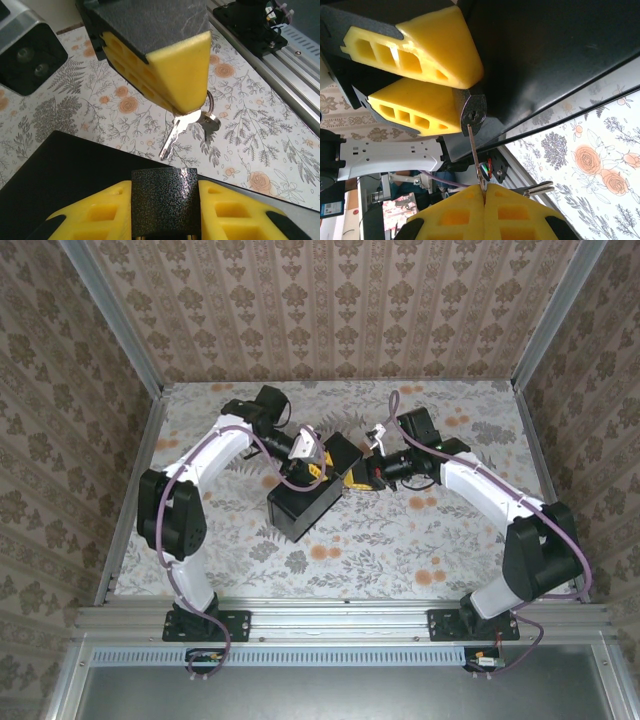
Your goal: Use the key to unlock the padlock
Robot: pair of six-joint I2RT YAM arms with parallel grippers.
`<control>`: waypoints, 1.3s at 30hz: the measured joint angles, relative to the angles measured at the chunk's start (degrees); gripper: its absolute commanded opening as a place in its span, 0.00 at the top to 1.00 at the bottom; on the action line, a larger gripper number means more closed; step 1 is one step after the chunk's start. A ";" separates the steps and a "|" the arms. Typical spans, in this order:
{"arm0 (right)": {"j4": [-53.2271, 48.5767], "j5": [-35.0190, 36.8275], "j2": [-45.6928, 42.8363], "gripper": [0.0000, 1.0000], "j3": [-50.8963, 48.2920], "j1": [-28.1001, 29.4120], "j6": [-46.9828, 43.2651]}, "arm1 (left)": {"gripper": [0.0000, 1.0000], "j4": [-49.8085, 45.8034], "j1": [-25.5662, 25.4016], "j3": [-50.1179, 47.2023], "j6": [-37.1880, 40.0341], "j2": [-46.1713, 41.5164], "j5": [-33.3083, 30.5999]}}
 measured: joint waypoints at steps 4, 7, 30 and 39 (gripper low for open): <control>0.55 -1.11 0.85 1.00 0.00 0.04 0.00 | 0.86 0.39 0.00 -0.98 -0.24 -0.37 0.09; 0.66 -1.38 1.36 1.00 0.00 0.09 0.00 | 0.86 0.63 0.00 -1.20 -0.44 -0.37 0.11; 5.03 -9.53 4.07 1.00 -0.28 -0.09 0.87 | 0.86 2.45 0.22 -4.15 0.63 -4.57 0.17; 6.47 -13.38 5.95 1.00 -0.28 -1.11 2.99 | 0.86 2.49 -0.11 -4.37 2.25 -4.57 -0.81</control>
